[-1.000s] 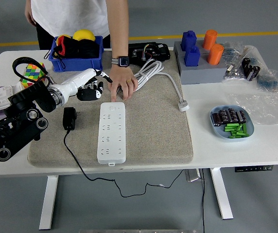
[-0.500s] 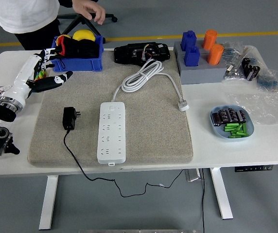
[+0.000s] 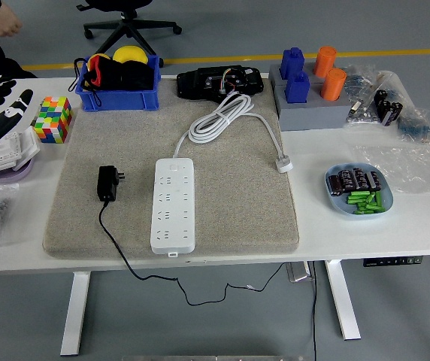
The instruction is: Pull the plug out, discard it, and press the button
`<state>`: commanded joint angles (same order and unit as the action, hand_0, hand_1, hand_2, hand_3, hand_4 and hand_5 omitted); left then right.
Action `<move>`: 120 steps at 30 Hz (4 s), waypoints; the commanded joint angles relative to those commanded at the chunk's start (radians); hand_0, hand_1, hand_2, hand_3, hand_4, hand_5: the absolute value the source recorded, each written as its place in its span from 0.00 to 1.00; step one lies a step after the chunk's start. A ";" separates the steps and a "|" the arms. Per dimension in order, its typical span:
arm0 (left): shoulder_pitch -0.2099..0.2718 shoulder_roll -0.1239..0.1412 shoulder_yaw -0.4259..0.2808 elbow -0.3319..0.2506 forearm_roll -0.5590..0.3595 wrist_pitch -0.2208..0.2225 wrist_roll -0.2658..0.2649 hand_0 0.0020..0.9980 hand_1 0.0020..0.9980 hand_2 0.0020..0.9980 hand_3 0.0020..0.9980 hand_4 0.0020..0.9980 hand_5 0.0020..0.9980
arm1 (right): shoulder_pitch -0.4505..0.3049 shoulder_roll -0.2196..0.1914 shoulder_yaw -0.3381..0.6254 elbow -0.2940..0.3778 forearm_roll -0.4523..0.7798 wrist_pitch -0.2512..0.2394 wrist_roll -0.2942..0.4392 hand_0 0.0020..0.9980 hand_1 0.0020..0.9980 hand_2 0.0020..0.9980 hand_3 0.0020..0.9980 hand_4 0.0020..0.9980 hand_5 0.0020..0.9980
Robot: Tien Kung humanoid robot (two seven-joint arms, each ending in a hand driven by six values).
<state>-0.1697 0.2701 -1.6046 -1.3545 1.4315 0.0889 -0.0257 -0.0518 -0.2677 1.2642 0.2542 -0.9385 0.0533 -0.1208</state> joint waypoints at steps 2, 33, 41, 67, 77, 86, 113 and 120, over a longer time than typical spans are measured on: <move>0.007 0.000 -0.011 -0.004 0.001 0.000 0.000 0.89 0.89 0.84 0.84 0.79 0.54 | 0.001 0.000 -0.001 0.000 0.000 0.000 0.000 0.73 0.67 0.66 0.66 0.76 0.63; 0.014 0.000 -0.037 -0.030 -0.005 -0.002 -0.003 0.88 0.87 0.83 0.84 0.77 0.54 | 0.001 0.000 0.007 -0.003 -0.005 -0.023 0.007 0.73 0.70 0.67 0.66 0.76 0.63; 0.013 0.000 -0.038 -0.034 -0.006 -0.003 0.000 0.88 0.87 0.83 0.84 0.77 0.54 | 0.004 -0.002 0.006 -0.003 -0.019 -0.041 0.007 0.73 0.71 0.68 0.66 0.76 0.63; 0.014 0.002 -0.034 -0.066 -0.009 -0.002 0.005 0.88 0.87 0.82 0.84 0.75 0.54 | 0.000 -0.006 0.002 -0.002 -0.007 -0.039 -0.002 0.74 0.73 0.71 0.67 0.77 0.63; 0.013 0.001 -0.037 -0.073 -0.009 -0.002 0.005 0.88 0.87 0.82 0.84 0.75 0.55 | 0.002 -0.006 -0.002 -0.001 -0.003 -0.034 -0.002 0.74 0.73 0.71 0.67 0.77 0.63; 0.015 -0.003 -0.034 -0.082 -0.013 -0.004 0.005 0.88 0.87 0.82 0.84 0.74 0.55 | 0.000 -0.003 0.006 0.001 -0.002 -0.031 -0.001 0.74 0.72 0.70 0.67 0.77 0.64; 0.009 0.006 -0.007 -0.083 -0.023 -0.014 0.010 0.87 0.85 0.82 0.83 0.74 0.56 | -0.009 -0.014 -0.026 0.005 0.006 -0.012 -0.008 0.74 0.71 0.69 0.67 0.77 0.64; 0.015 0.017 0.014 -0.085 -0.019 -0.027 0.023 0.86 0.83 0.81 0.83 0.73 0.56 | -0.011 -0.013 -0.024 0.004 0.005 -0.014 -0.006 0.74 0.70 0.69 0.67 0.77 0.64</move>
<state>-0.1549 0.2867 -1.5904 -1.4391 1.4122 0.0619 -0.0030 -0.0633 -0.2803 1.2405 0.2586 -0.9339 0.0391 -0.1271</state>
